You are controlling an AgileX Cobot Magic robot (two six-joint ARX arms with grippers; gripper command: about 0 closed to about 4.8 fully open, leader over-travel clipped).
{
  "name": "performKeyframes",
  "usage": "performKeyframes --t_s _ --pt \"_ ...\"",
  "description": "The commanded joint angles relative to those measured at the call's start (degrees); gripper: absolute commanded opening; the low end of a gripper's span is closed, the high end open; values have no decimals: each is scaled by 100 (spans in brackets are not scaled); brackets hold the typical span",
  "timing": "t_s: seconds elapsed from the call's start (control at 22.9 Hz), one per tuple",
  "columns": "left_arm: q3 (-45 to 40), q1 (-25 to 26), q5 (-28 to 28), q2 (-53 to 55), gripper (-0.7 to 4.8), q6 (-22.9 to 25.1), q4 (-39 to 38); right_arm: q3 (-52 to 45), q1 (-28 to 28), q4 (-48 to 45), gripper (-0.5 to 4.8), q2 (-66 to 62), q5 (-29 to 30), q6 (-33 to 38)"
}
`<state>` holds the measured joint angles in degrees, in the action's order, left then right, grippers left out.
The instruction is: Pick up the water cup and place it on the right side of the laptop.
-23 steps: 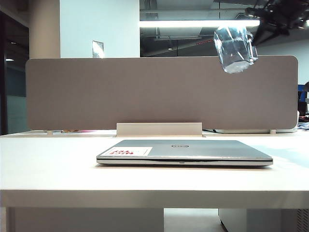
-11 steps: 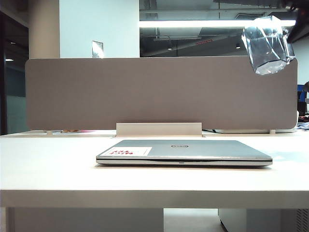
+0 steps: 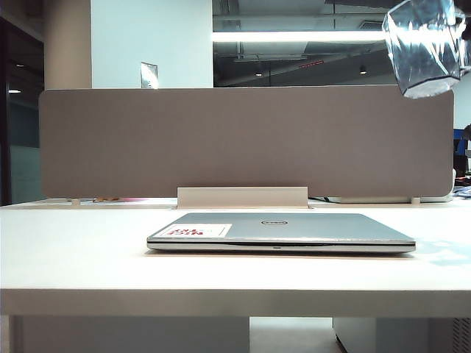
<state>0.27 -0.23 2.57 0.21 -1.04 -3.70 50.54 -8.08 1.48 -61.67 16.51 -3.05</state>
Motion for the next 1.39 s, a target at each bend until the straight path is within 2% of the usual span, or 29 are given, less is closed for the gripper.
performKeyframes --t_s 0.04,0.44,0.7,0.92,1.05,1.18,1.39 --pt "17 -7 28 2 -4 -11 55 -334 2 -310 -1 389 -31 0" --pt "17 -7 24 2 -4 -136 55 -1589 -9 -942 -1 1283 -203 -22" --pt "17 -7 22 2 -4 -136 57 -2269 -26 -1609 -1 1246 -203 -22" --pt "17 -7 22 2 -4 -133 57 -2581 -144 -2470 -1 398 -291 -20" --pt "17 -7 22 2 -4 -133 57 -2581 -404 -2815 -1 -221 -118 -17" --pt "17 -7 20 2 -4 -133 57 -2579 -686 -3226 -1 -726 315 26" --pt "17 -7 4 2 -4 -125 55 -2577 -844 -3659 -1 -1392 420 42"
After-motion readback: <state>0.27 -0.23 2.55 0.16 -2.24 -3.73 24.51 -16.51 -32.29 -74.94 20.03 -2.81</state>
